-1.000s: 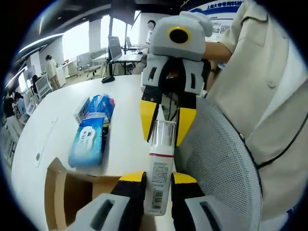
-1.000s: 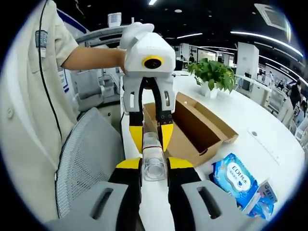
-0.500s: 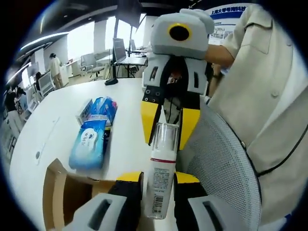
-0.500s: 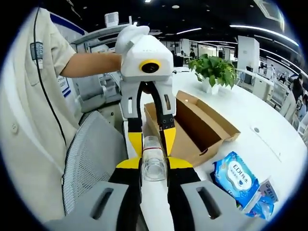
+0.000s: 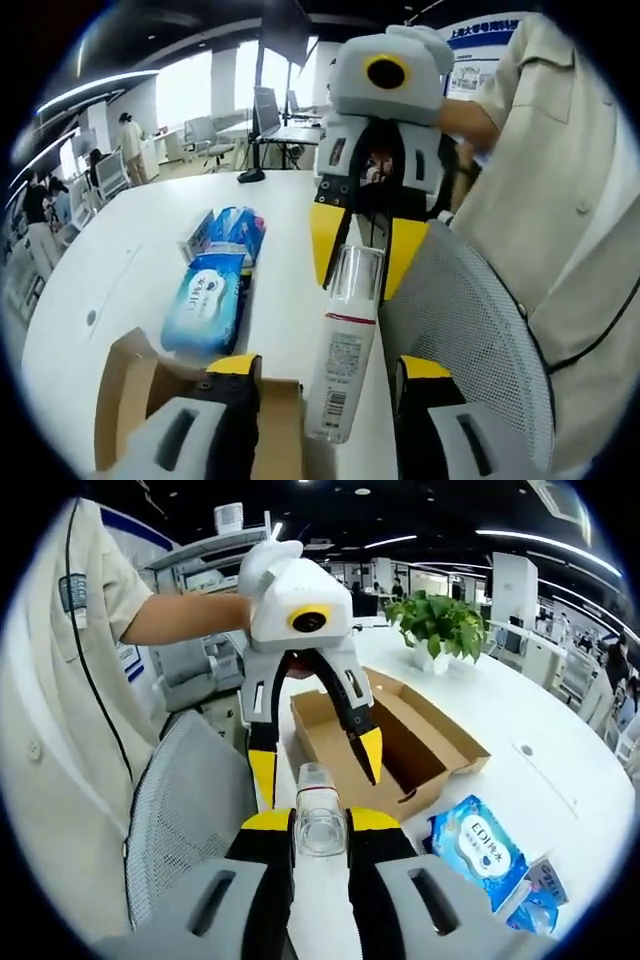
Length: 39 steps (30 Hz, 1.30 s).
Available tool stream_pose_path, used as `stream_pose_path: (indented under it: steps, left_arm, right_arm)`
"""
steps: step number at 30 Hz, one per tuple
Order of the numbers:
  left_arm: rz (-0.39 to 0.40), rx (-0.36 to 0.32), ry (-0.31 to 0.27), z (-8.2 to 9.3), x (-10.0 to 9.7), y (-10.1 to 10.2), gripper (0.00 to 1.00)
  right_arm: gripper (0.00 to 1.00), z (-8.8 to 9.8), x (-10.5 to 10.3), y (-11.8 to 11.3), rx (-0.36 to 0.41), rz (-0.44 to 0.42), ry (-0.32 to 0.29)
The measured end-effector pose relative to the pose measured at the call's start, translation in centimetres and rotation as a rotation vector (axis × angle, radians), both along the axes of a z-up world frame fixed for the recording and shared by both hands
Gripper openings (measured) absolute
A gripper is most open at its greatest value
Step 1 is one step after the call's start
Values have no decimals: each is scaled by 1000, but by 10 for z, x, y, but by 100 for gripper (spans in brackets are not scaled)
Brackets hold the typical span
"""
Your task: Operate the shoe box by opening the lid, removing the specified soft item, and placing it in the target area until the item is outside and the box remains undamaged.
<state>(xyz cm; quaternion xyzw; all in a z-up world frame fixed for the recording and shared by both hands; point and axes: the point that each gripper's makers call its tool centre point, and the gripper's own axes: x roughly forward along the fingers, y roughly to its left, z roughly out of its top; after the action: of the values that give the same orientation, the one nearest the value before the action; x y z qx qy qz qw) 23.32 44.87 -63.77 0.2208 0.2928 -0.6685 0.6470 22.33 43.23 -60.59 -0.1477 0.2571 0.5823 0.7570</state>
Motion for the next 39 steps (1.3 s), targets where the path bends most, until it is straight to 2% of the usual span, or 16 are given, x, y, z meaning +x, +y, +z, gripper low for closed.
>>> stream_pose_path:
  steps: [4, 9, 13, 27, 35, 39]
  left_arm:
    - [46, -32, -1, 3, 6, 1, 65]
    - [93, -61, -9, 7, 12, 3, 72]
    - [156, -108, -23, 14, 18, 4, 80]
    - [304, -161, -38, 26, 32, 23, 91]
    - [389, -179, -40, 33, 34, 37, 99]
    - [426, -187, -49, 37, 33, 44, 100]
  right_arm:
    - [16, 2, 8, -7, -27, 16, -5]
    - [16, 6, 20, -14, -59, 32, -19]
    - [16, 13, 30, -18, -73, 39, -25]
    - [16, 27, 58, -31, -149, 70, -68]
    - [16, 34, 79, -39, -200, 85, -100]
    - [16, 35, 89, -42, -219, 91, -115]
